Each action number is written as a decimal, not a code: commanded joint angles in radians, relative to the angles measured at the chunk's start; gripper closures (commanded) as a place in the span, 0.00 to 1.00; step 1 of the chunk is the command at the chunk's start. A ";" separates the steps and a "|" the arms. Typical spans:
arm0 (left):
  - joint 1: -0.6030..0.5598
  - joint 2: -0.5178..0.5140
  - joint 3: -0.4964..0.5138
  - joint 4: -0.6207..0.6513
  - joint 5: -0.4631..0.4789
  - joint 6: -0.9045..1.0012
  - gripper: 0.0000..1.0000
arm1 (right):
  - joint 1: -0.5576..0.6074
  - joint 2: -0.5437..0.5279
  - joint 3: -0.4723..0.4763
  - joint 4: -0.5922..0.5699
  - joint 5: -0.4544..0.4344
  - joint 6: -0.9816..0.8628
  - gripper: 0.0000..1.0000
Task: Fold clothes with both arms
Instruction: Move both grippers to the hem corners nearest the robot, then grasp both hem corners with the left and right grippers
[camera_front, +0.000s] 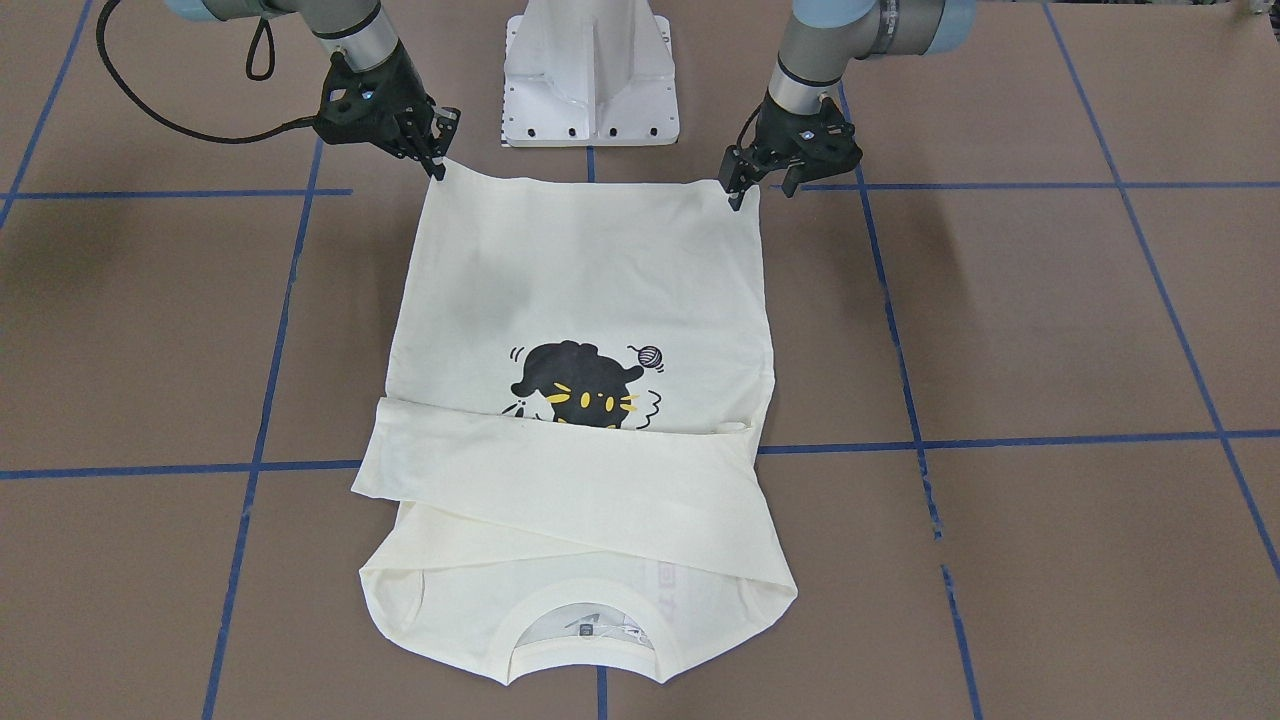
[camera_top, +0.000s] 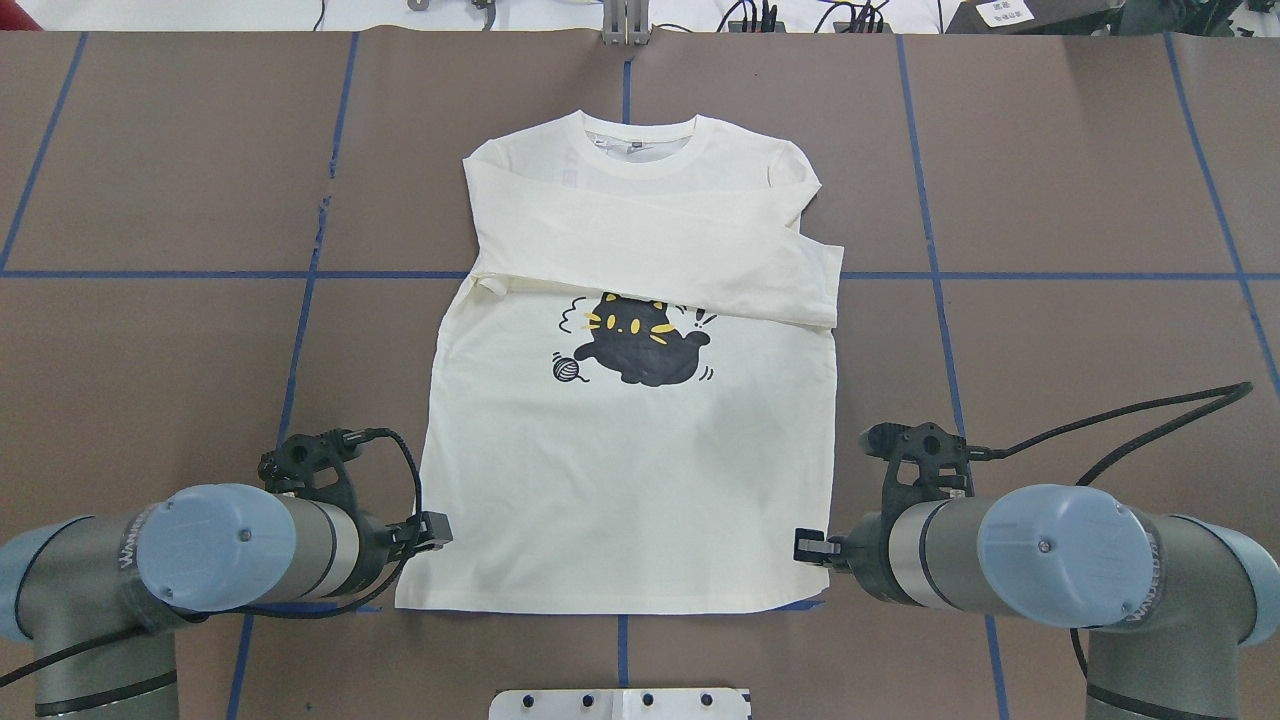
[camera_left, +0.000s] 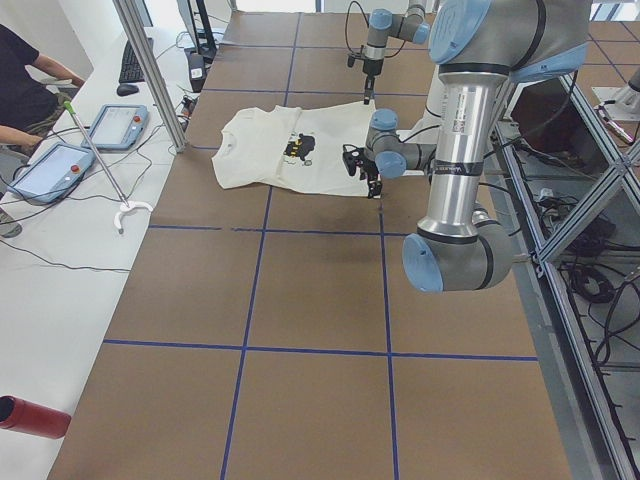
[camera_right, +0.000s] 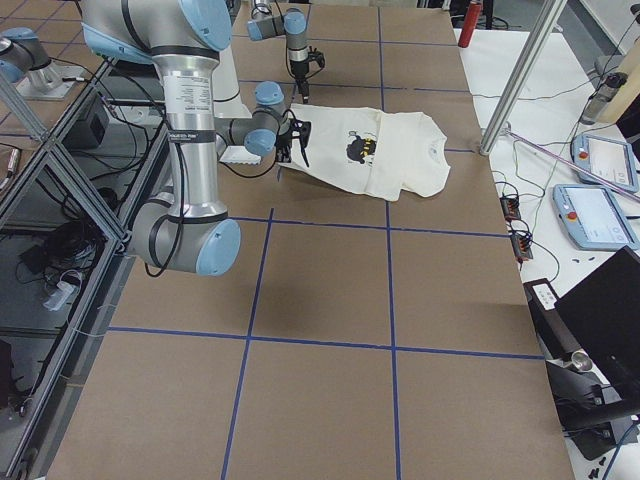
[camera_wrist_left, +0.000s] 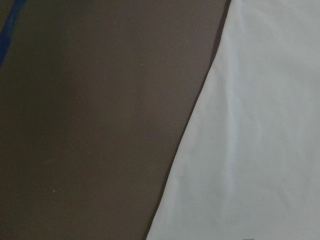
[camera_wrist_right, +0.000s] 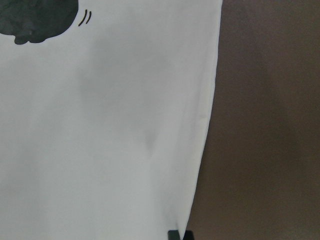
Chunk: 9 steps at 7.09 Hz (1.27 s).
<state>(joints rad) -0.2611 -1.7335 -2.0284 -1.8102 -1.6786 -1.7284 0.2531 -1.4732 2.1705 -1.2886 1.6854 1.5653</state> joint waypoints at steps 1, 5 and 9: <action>0.010 -0.001 0.011 0.000 0.005 -0.005 0.13 | 0.011 0.001 0.008 0.000 0.003 -0.001 1.00; 0.051 0.003 0.014 0.003 0.007 -0.022 0.18 | 0.035 0.001 0.006 0.000 0.037 -0.001 1.00; 0.066 -0.005 0.019 0.028 0.010 -0.039 0.29 | 0.046 0.002 0.008 0.000 0.051 -0.001 1.00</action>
<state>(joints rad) -0.2040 -1.7371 -2.0122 -1.7894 -1.6694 -1.7660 0.2974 -1.4722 2.1779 -1.2885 1.7342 1.5646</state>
